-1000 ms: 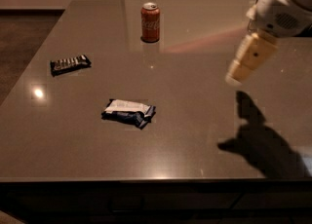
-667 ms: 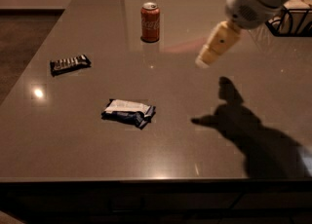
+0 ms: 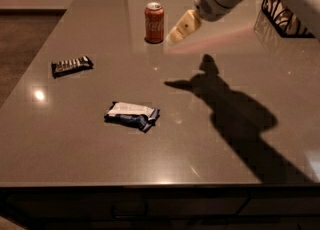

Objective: Pick coke can

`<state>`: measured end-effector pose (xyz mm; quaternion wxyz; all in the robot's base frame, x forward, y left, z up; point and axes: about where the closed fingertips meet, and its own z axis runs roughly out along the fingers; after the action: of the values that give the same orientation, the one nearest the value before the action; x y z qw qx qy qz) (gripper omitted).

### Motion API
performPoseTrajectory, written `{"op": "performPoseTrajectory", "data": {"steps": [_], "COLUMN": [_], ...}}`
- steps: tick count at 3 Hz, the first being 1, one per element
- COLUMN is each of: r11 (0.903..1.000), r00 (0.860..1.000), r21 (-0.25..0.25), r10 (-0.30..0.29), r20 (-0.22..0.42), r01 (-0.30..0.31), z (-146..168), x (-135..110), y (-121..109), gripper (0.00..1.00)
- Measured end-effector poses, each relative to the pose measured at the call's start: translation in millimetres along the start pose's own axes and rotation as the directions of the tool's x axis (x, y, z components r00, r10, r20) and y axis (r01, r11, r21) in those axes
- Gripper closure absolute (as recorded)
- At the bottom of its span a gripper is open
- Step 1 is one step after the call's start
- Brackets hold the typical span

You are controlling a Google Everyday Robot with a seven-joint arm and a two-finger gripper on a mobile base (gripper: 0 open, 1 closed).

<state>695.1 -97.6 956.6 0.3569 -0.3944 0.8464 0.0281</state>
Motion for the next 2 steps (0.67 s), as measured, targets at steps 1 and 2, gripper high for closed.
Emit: {"op": "performPoseTrajectory", "data": {"steps": [1,2], "r11": [0.9982,0.9954], "r00": [0.997,0.991], "r21": [0.016,0.003], "r10": [0.057,0.095], "r20": [0.052,0.095], "r01": [-0.058,-0.096], "z": [49.9,89.3], "x": [-26.4,-48.9], "y": [-16.1,-21.5], "gripper": [0.00,0.00]}}
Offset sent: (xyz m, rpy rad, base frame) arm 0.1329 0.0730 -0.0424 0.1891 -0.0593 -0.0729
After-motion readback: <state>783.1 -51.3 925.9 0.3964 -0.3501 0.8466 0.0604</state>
